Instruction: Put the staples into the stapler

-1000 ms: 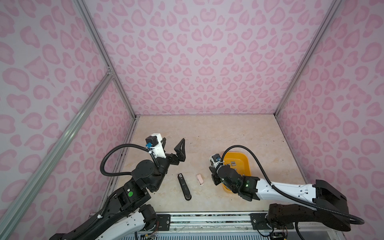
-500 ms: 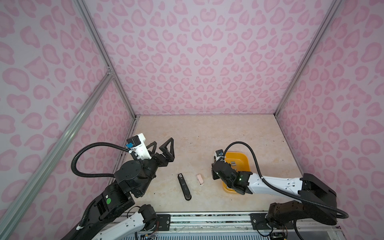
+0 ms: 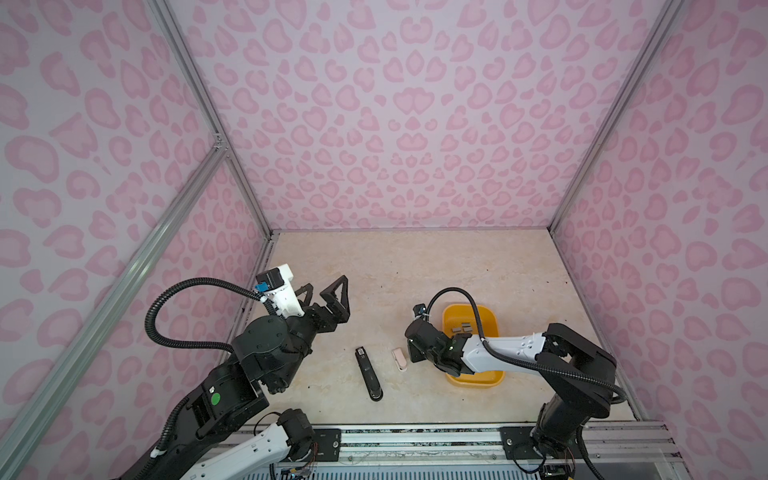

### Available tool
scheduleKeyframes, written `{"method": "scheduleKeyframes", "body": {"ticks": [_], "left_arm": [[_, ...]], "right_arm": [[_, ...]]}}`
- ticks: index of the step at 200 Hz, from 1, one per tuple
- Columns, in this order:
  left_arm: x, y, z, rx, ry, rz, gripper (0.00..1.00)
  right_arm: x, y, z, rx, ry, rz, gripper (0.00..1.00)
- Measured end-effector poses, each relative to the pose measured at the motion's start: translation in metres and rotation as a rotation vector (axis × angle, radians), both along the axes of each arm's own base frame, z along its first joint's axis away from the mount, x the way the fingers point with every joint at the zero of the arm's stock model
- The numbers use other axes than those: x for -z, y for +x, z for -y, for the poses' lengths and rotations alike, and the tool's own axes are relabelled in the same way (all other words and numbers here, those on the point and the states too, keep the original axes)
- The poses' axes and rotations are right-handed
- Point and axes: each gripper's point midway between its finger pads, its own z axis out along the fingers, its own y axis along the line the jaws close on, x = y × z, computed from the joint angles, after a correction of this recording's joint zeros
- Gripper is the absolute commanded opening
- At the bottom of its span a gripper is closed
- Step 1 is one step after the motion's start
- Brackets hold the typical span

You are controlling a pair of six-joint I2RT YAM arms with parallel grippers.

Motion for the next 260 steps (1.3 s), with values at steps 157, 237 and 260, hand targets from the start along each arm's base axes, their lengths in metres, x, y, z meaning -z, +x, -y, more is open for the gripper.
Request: {"method": "scheduleKeyframes", "body": {"ticks": [157,237,260], "left_arm": [[0.046,0.023,-0.035,-0.33,0.065,-0.051,0.97],[0.066,0.03,-0.051,-0.487,0.074,-0.073,0.97],[0.069,0.031,-0.056,-0.49,0.101,-0.07,0.97]], "right_arm": [[0.014,-0.011,0.007,0.03,-0.036,-0.009,0.34],[-0.031,-0.014,0.01,0.043,0.007,0.09,0.42],[-0.057,-0.015,0.013,0.05,0.027,0.136,0.43]]}}
